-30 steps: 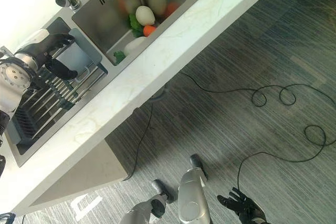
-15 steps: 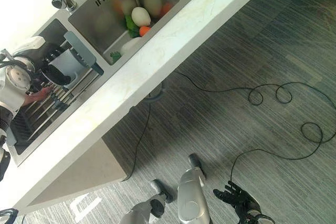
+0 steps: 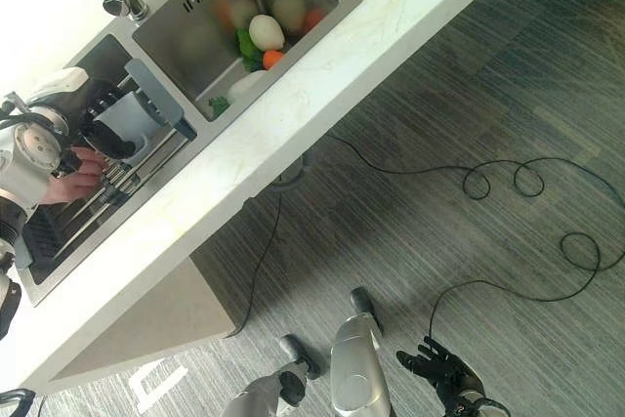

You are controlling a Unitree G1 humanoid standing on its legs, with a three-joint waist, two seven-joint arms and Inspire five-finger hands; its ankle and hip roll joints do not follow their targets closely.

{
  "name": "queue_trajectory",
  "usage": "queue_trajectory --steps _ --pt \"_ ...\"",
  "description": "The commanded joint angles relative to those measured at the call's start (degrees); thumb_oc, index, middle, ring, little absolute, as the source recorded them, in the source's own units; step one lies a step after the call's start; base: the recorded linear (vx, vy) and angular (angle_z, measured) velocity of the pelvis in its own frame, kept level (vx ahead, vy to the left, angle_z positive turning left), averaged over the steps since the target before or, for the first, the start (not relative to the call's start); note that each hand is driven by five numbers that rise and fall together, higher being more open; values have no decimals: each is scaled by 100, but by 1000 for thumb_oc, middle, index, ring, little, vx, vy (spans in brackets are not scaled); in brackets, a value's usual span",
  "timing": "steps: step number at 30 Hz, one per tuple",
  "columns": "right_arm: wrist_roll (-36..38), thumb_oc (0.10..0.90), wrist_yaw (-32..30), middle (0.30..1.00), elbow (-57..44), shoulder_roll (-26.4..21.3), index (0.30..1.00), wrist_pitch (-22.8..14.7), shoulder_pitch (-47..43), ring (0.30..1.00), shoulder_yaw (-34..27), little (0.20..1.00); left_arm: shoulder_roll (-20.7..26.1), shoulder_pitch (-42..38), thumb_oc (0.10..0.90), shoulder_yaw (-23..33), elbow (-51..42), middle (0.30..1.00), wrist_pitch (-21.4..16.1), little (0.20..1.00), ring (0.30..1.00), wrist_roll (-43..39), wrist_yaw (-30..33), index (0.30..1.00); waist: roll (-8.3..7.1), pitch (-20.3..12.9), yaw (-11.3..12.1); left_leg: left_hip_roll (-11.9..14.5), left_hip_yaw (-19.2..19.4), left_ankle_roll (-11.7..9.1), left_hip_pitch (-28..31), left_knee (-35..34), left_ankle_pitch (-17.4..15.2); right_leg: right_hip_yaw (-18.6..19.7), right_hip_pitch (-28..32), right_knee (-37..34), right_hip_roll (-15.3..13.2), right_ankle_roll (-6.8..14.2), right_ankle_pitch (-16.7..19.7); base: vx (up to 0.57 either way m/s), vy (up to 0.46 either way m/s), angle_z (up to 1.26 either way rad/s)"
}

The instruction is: Place the dishes in the dishwasher.

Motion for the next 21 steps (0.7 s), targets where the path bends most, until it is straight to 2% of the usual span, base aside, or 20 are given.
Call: queue_trajectory --steps 1,5,6,7,9,16,21 --pt "171 800 51 900 -102 52 900 -132 218 900 137 900 314 511 400 72 327 300 320 300 300 132 43 300 -286 -257 80 224 -612 -243 -551 1148 -1057 -401 -102 -75 -468 537 -372 -8 -2 5" --pt "93 800 25 900 -41 94 900 -129 280 900 109 900 420 584 400 180 170 300 461 300 300 0 82 300 -256 -401 139 248 -607 -253 -438 1148 -1069 -490 37 -75 -491 547 -408 3 2 13" --pt "76 800 23 900 -3 105 900 -131 284 900 102 900 442 598 458 211 156 387 493 387 387 -49 86 387 -247 -442 158 257 -603 -254 -405 1148 -1074 -516 77 -75 -500 549 -419 23 4 10" --pt "57 800 3 900 32 121 900 -128 306 900 92 900 479 602 800 251 131 900 629 900 900 -140 35 900 -231 -513 186 265 -593 -255 -359 1148 -1084 -551 139 -75 -509 553 -440 26 3 5" --pt "6 800 -24 900 129 154 900 -121 324 900 53 900 499 685 800 374 85 900 798 900 900 -237 -97 900 -212 -635 244 278 -597 -258 -274 1148 -1106 -603 256 -75 -519 564 -475 38 3 6" --pt "-218 800 -36 900 614 287 900 -97 402 900 -128 900 981 809 800 655 -371 900 681 900 900 -571 133 900 -192 -1121 498 323 -608 -240 21 1148 -1225 -843 694 -75 -545 591 -629 42 -9 18" --pt "-308 800 -21 900 888 407 900 -131 420 900 -192 900 1346 784 800 743 -759 900 676 900 900 -796 191 900 -222 -1318 652 353 -637 -232 116 1148 -1281 -979 870 -75 -547 597 -693 11 -19 13"
